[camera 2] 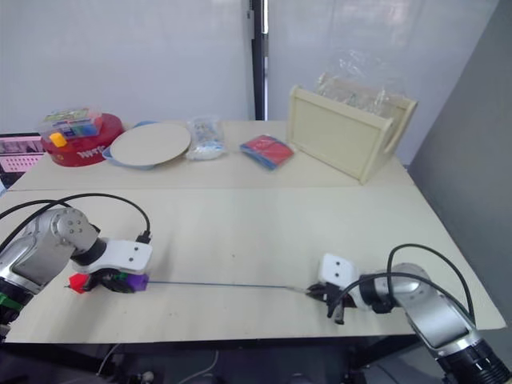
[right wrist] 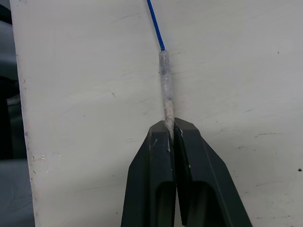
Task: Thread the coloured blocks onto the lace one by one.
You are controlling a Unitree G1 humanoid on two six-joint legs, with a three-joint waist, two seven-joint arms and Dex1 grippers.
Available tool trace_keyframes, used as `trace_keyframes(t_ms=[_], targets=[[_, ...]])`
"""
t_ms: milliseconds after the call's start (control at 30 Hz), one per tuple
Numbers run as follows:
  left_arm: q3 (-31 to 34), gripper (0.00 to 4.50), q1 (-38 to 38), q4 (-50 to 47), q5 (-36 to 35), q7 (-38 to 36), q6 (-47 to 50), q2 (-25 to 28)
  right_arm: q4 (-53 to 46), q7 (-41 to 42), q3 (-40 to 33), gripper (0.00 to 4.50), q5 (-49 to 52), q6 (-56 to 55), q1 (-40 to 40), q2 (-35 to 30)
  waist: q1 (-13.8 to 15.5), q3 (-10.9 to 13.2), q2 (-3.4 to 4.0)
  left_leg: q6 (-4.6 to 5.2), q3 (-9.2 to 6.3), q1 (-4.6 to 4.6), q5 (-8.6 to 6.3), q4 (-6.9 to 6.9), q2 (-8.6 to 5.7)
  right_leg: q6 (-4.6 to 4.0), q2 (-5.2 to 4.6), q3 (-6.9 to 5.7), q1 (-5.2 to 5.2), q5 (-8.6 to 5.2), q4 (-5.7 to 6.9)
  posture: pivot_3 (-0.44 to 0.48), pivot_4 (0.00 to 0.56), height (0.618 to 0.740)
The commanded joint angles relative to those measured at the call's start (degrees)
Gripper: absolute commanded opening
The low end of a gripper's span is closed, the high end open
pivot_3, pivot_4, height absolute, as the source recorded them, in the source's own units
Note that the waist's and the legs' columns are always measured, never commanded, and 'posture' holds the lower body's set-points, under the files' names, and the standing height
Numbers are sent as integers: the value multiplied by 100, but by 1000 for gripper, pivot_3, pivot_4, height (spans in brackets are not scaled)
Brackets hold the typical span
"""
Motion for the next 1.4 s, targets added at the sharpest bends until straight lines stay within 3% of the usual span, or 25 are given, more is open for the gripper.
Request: trace_keyframes(t_ms=[33,667,1400], targets=[[-122,1239,21,358,340,45,-14,137,411,-129,109,0,-350,14,27,-9,-9,0,-1,0,0,3,0,0,1,0,1,1,0,0,2,0,150,740],[68,1239,-80,-362,247,-7,177,211,873,-64,-81,0,-422,-285,247,-284,45,1,-44,0,0,-7,0,2,1,0,0,-2,1,0,-2,0,150,740],[-284,1239,-525,422,577,284,-273,-304,1185,-218,-254,0,-545,-520,537,-430,217,-30,-55,0,0,9,0,8,-9,1,-10,-4,23,0,-7,0,150,740]])
